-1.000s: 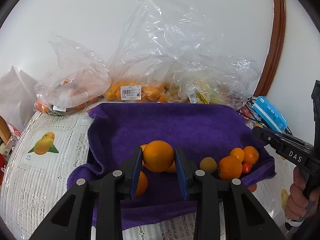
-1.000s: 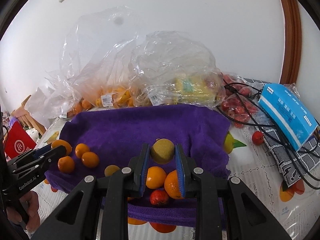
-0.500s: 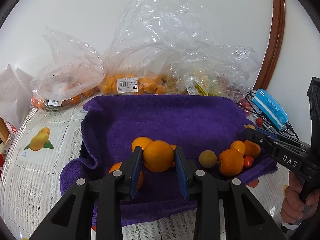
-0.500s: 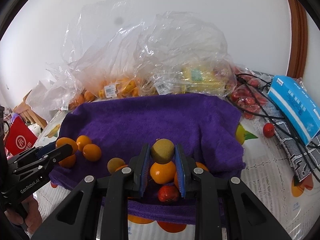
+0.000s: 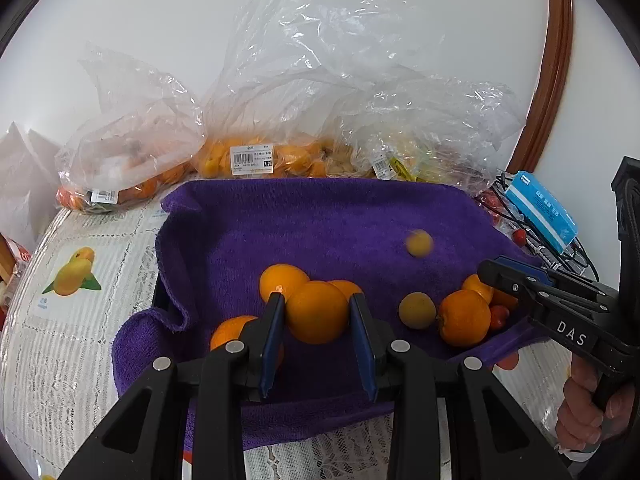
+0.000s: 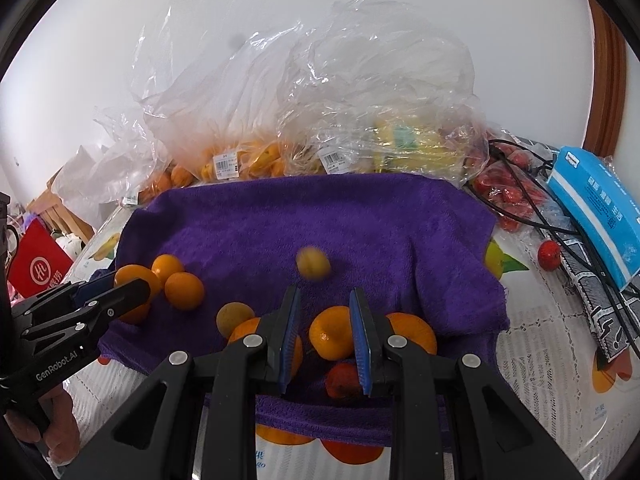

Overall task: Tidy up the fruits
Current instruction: 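Open the right tool to drop the yellow fruit onto the towel, then open the left tool to drop the orange onto the towel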

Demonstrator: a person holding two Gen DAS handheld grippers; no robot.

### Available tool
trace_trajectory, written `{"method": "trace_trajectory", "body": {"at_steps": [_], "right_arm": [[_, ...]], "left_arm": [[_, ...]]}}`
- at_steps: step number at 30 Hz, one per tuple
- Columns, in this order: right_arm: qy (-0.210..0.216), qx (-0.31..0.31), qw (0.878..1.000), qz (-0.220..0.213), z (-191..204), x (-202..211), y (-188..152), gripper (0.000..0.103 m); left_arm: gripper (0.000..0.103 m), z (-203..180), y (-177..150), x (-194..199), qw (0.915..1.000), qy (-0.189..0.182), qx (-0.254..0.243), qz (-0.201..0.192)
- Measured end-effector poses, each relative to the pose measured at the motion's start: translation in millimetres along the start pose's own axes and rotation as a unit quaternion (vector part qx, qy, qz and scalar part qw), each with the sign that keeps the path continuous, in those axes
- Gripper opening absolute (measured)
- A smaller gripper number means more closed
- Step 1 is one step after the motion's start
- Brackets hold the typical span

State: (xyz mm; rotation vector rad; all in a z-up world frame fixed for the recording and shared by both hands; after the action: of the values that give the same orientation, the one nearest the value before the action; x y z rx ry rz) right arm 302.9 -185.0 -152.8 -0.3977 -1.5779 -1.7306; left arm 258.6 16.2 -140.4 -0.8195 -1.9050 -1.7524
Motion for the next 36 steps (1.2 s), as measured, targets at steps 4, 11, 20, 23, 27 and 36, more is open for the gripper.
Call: {"method": "trace_trajectory", "body": {"at_steps": [4, 11, 20, 23, 27, 36], "right_arm": [[0.000, 0.002, 1.000, 0.000, 0, 0, 0, 0.025], [-0.001, 0.007, 1.000, 0.002, 1, 0, -1, 0.029], [-0.004, 0.016, 1.000, 0.002, 3, 0, -2, 0.035], [-0.006, 0.017, 1.000, 0.000, 3, 1, -2, 0.037], [-0.008, 0.014, 1.000, -0.002, 1, 4, -1, 0.039], [-0.021, 0.003, 0.999, -0.036, 4, 34, 3, 0.054]], "left_arm": [[0.032, 1, -1, -2, 1.0000, -0.003, 0.004, 0.007], [0.032, 2, -2, -7, 0.9997, -0.005, 0.010, 0.023], [0.032, 1, -2, -11, 0.9997, 0.001, 0.007, 0.025], [0.039, 2, 0, -6, 0.9998, 0.009, 0.006, 0.017], [0.048, 4, 4, 4, 0.9999, 0.007, 0.012, 0.001], [0.058, 5, 11, 24, 0.9996, 0.013, 0.022, -0.015]]}}
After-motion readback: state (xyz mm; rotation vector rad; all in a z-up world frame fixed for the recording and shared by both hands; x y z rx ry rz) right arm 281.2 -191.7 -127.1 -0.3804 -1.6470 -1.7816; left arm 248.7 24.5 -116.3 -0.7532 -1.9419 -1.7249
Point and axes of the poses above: each gripper's, at about its wrist camera, not at the fingertips, and x roughly against the way its jaws point, z to its left, y to its top, the point moved 1 cm from there along -x, roughly the way its jaws point, and after that the axes turned 2 degrees about -z, right-handed, at the moved point
